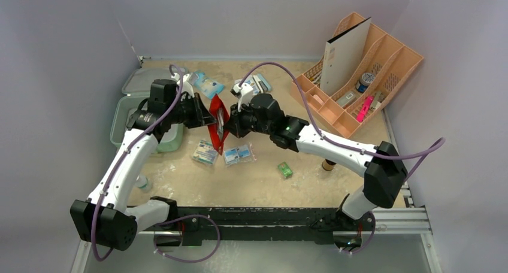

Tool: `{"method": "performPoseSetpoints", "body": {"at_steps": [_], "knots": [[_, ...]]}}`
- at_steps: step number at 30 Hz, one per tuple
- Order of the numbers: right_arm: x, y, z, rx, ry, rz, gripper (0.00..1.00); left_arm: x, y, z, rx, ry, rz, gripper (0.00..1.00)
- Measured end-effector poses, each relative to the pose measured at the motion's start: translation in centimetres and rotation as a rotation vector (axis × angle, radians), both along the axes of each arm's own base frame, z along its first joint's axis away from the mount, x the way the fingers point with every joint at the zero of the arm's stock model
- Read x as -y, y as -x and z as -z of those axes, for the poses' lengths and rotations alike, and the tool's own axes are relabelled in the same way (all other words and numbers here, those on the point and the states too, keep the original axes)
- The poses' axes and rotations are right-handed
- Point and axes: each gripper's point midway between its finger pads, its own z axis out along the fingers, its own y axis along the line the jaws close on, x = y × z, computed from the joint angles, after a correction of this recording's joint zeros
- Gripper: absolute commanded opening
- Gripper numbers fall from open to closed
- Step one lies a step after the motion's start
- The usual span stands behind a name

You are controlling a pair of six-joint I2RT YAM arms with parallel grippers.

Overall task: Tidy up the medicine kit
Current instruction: Place the medical item at the medicine pouch, then adjust the medicine pouch.

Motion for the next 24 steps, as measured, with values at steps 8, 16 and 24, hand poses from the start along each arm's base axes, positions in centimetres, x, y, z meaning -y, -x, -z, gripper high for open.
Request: {"method": "performPoseSetpoints", "body": {"at_steps": [8,16,24], "knots": [[0.2,0.4,-2.1,0.009,0.013,-0.026,0.30,0.3,0.1,-0.4,0.006,0.014,0.015,0.00],[2.2,0.4,-5.4,0.023,-0.007,-0.016,0.62,0.9,0.6,-0.5,0.019,0.027,0.087,0.00],[4.4,-2.3,-7.7,0.010,-0.067,-0.004,0.75,2.6,1.7,-1.4,0.064,0.103,0.231,0.00]]}}
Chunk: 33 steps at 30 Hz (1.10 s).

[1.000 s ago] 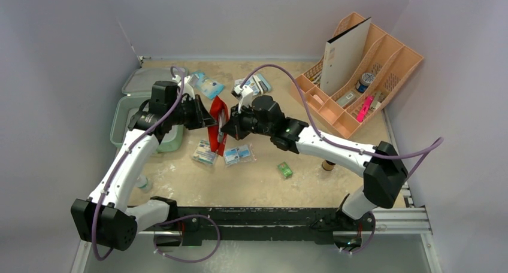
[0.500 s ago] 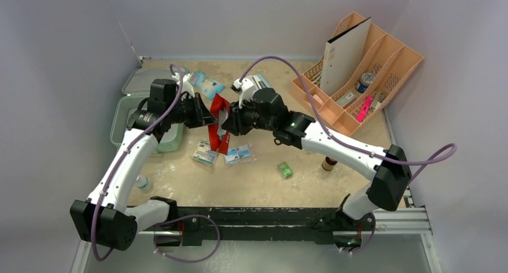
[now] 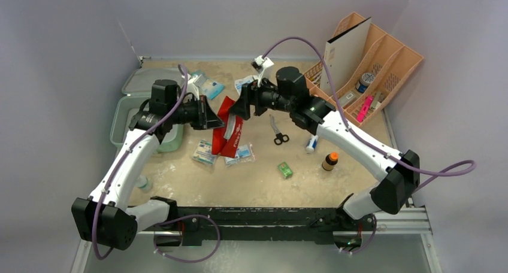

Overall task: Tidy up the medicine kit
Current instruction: Adjust the medicine pouch.

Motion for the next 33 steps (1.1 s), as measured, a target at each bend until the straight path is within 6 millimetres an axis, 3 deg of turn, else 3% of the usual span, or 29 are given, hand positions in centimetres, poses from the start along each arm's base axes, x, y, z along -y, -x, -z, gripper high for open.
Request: {"method": "performPoseSetpoints", "body": {"at_steps": [6,10,12,18,20,25,29,33], "knots": [[0.1,-1.1,-2.5,-0.019,-0.080,-0.076,0.68,1.4,1.7,-0.6,0.015,0.103,0.119,0.00],[-1.1,-1.1,-2.7,-0.043,-0.111,-0.154,0.61,1.9,2.1,-1.5,0.042,0.143,0.167,0.00],[-1.5,-0.9,-2.0,-0.069,-0.110,-0.180,0.50,2.1,2.3,-1.8,0.052,0.160,0.186,0.00],[-2.2,-0.9,-0.1,-0.150,-0.104,-0.205,0.01,2.3,2.5,-1.8,0.054,0.178,0.207,0.00],[-2.1,-1.0,-0.1,-0.176,-0.115,-0.199,0.00,2.3,2.5,-1.8,0.049,0.184,0.203,0.03],[-1.2,-2.5,-0.8,-0.233,-0.187,-0.147,0.00,2.2,2.2,-2.0,0.031,0.185,0.173,0.27],[1.4,-5.8,-0.1,-0.302,-0.259,-0.032,0.00,2.3,1.9,-3.5,0.034,0.199,0.152,0.44],[4.5,-7.9,1.0,-0.375,-0.300,0.077,0.00,1.9,1.8,-5.8,0.104,0.194,0.113,0.51]]}}
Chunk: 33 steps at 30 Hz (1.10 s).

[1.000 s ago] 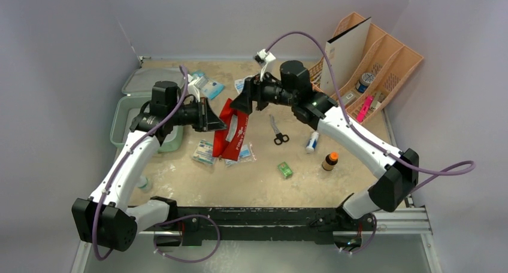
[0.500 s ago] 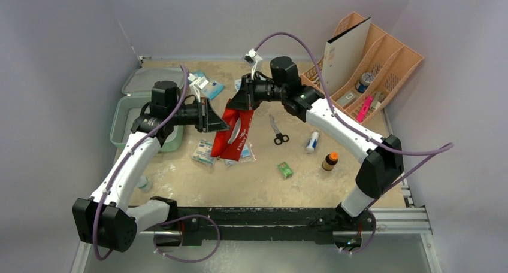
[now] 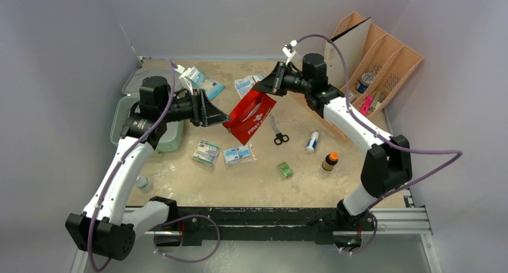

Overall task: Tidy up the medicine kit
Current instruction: Adjust the medicine pouch.

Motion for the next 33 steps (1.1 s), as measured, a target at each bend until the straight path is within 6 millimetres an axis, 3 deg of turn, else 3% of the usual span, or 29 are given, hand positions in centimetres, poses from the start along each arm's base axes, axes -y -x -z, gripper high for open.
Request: {"method": "performPoseSetpoints", "body": {"at_steps": [3,7,12,17,19,26,33], "knots": [[2.0,-0.4,-0.9,-0.020,-0.027,0.058,0.00,-0.6,0.3,-1.1,0.056,-0.012,-0.041,0.52],[4.0,-0.4,-4.4,0.015,-0.097,0.110,0.00,-0.8,0.7,-2.0,0.113,-0.009,-0.054,0.57],[5.2,0.1,-7.8,0.035,-0.195,0.143,0.00,-0.3,0.5,-0.5,0.139,0.024,-0.013,0.58],[5.5,0.8,-8.3,-0.037,-0.271,0.168,0.00,-0.2,0.1,2.6,0.194,0.037,-0.017,0.64],[5.6,0.9,-8.3,-0.070,-0.301,0.179,0.00,-0.4,0.1,3.0,0.253,0.040,-0.040,0.66],[6.1,1.0,-8.9,-0.138,-0.410,0.229,0.00,-0.4,-0.5,-0.3,0.547,0.090,-0.043,0.68],[6.4,1.1,-10.0,-0.155,-0.496,0.236,0.00,-0.2,-1.2,-0.4,0.648,0.108,-0.037,0.67]]}}
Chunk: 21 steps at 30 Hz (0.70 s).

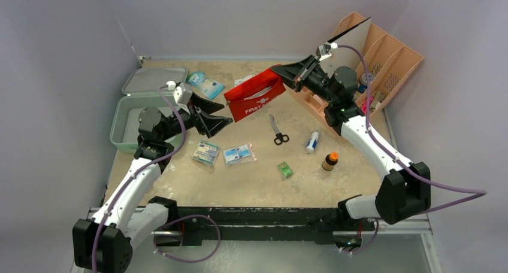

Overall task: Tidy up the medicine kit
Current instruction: Adjust the medicine pouch.

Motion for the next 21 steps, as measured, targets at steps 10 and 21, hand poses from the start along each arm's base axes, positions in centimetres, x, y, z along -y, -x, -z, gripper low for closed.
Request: {"method": "performPoseSetpoints", "body": {"at_steps": [10,21], "knots": [[-0.1,0.2,0.4,-0.017,0.002,-0.018,0.00,-0.1,0.7,-1.1,0.011,0.009,-0.005,0.67],[-0.7,0.0,1.8,-0.037,0.021,-0.056,0.00,-0.8,1.1,-6.3,-0.051,0.077,-0.068,0.56]]}}
